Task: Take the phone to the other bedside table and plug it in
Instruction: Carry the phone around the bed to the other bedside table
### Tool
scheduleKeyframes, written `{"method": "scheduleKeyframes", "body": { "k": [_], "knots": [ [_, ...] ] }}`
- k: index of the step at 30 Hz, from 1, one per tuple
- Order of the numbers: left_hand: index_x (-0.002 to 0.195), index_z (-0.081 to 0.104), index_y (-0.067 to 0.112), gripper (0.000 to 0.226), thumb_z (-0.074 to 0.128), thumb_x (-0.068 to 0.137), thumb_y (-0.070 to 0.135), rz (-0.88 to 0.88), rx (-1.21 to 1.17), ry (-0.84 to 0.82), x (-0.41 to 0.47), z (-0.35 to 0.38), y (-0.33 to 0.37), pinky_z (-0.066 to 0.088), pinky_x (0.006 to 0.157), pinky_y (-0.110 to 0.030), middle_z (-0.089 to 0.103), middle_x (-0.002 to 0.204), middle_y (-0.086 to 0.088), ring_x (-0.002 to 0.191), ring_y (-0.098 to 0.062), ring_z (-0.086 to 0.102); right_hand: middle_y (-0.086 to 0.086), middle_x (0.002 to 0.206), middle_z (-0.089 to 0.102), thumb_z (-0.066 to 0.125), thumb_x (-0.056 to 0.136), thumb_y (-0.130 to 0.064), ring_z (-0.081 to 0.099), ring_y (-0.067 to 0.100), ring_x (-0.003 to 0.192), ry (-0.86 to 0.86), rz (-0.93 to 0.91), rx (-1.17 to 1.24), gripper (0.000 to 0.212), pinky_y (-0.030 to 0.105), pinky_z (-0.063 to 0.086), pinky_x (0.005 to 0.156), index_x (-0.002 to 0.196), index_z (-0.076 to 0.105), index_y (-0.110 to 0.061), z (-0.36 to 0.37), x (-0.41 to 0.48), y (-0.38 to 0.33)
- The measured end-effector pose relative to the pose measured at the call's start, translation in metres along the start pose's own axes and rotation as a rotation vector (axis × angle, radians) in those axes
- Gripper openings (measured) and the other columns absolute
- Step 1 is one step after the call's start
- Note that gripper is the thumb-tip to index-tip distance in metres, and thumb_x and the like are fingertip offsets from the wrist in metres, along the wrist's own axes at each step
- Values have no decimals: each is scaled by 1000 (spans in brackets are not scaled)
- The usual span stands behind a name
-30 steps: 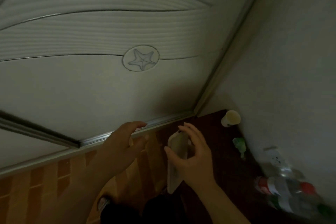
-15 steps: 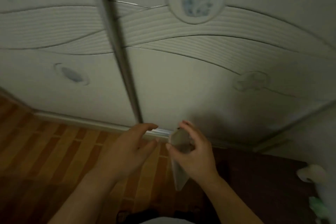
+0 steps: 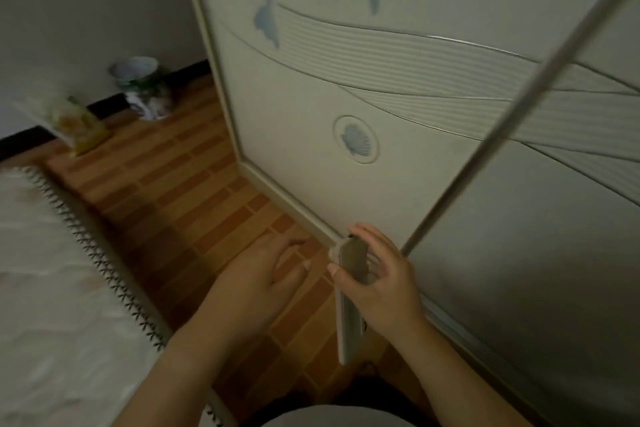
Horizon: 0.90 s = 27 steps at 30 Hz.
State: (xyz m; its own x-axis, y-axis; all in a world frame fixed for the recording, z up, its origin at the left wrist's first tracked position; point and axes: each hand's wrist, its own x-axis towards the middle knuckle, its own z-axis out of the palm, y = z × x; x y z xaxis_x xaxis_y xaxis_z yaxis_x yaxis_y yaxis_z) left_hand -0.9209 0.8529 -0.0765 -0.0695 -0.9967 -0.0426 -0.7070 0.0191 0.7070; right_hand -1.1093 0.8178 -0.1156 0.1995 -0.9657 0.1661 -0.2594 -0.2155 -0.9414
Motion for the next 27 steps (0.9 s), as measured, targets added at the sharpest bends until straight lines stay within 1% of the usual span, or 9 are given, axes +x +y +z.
{"method": "scheduleKeyframes", "body": {
  "k": [2, 4, 6, 8, 11, 15, 20, 22, 27],
  "knots": [
    [120, 43, 46, 50, 37, 75, 67, -47, -13, 62, 2, -17, -14, 42, 85, -26, 49, 117, 22, 105, 1, 48, -28, 127, 47, 75, 67, -41, 48, -8, 113, -65, -32, 2, 48, 12, 45, 83, 108, 53, -54, 21, 21, -2],
    [120, 42, 47, 51, 35, 74, 69, -89, 7, 115, 5, -31, -30, 40, 82, -22, 46, 115, 27, 103, 6, 45, -25, 129, 45, 76, 69, -38, 44, -11, 116, -136, -54, 4, 50, 7, 42, 83, 109, 51, -54, 43, 42, -5],
    [120, 43, 45, 43, 43, 80, 60, -150, 34, 155, 11, -41, -49, 37, 82, -19, 48, 119, 24, 105, 8, 43, -23, 130, 45, 75, 69, -41, 42, -11, 117, -201, -71, 12, 50, 7, 41, 84, 111, 51, -54, 62, 63, -6],
    [120, 44, 43, 39, 47, 82, 53, -210, 66, 177, 22, -50, -64, 38, 83, -22, 52, 124, 16, 108, 1, 46, -21, 133, 45, 74, 67, -46, 41, -12, 119, -247, -73, 29, 50, 7, 42, 85, 111, 51, -56, 77, 85, -4],
    [122, 43, 41, 43, 45, 81, 55, -258, 113, 182, 55, -67, -80, 42, 83, -25, 51, 128, 11, 107, -5, 50, -14, 137, 45, 72, 64, -53, 40, -9, 121, -307, -83, 40, 52, 15, 46, 89, 111, 50, -59, 94, 128, 3],
    [123, 40, 42, 45, 42, 80, 57, -309, 163, 199, 119, -92, -94, 45, 84, -28, 51, 128, 10, 105, -8, 52, -19, 137, 44, 72, 63, -54, 42, -4, 123, -346, -74, 55, 55, 31, 49, 94, 113, 50, -59, 109, 201, 12],
    [127, 39, 39, 44, 45, 85, 51, -326, 138, 142, 204, -109, -103, 47, 82, -28, 49, 130, 9, 97, -9, 54, -19, 134, 48, 71, 66, -51, 44, -3, 122, -312, -100, 67, 56, 24, 48, 93, 119, 51, -48, 114, 294, 22],
    [126, 39, 39, 43, 46, 85, 49, -345, 104, 157, 230, -119, -111, 48, 81, -30, 49, 129, 10, 92, -8, 54, -20, 135, 47, 70, 67, -53, 43, -3, 122, -335, -90, 57, 57, 23, 48, 92, 120, 50, -49, 121, 325, 27],
    [124, 42, 40, 50, 40, 78, 58, -456, 76, 240, 253, -162, -156, 47, 87, -32, 50, 129, 9, 100, -6, 53, -19, 134, 47, 69, 65, -59, 45, 2, 122, -483, -67, 39, 59, 34, 51, 91, 120, 50, -48, 180, 387, 29]
  ]
}}
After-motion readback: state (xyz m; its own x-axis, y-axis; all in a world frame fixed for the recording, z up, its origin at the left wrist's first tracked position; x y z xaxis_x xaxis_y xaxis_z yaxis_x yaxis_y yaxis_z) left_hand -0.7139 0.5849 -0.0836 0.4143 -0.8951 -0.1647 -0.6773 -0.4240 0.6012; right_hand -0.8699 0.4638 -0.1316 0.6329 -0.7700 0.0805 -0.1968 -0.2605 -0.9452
